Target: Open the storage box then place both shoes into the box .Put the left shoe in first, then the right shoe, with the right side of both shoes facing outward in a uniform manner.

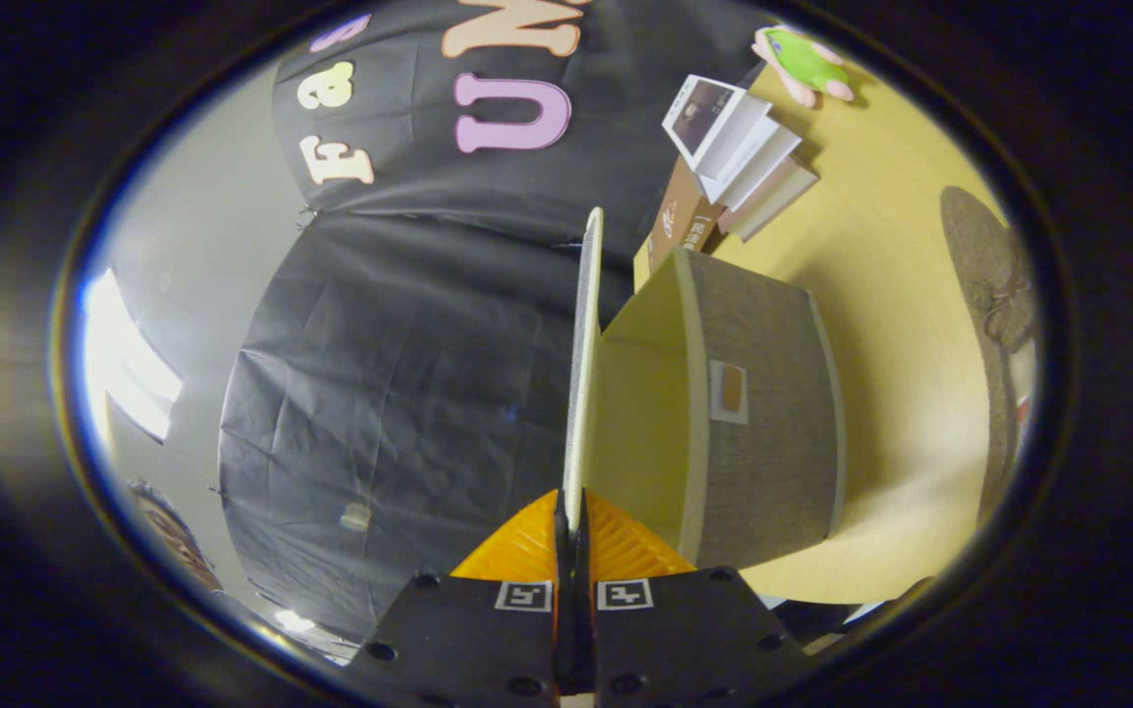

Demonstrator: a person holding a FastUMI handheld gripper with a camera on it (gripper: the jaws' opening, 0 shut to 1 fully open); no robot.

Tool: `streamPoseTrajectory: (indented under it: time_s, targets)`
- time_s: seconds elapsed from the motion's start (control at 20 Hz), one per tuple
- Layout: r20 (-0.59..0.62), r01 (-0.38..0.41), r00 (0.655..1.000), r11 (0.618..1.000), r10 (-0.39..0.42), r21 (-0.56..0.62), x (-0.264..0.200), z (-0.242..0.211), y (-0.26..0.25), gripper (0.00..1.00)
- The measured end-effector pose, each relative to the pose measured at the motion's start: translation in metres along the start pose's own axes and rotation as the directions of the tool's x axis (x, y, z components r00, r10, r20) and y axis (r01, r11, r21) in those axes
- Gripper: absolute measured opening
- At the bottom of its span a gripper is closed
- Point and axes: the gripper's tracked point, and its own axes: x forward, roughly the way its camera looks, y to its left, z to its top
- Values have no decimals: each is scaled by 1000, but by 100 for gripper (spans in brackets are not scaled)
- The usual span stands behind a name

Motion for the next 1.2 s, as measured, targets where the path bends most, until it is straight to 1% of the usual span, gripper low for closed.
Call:
streamPoseTrajectory:
  time_s: [0.4,0.7,1.0,1.2]
  targets:
    - [-14,-36,999,994,34,-105,35,-4,68,3]
    - [-28,-60,998,979,55,-196,76,-25,112,3]
    - [-70,-80,996,956,62,-284,128,-52,135,3]
    - [-99,-85,994,939,54,-334,161,-73,141,4]
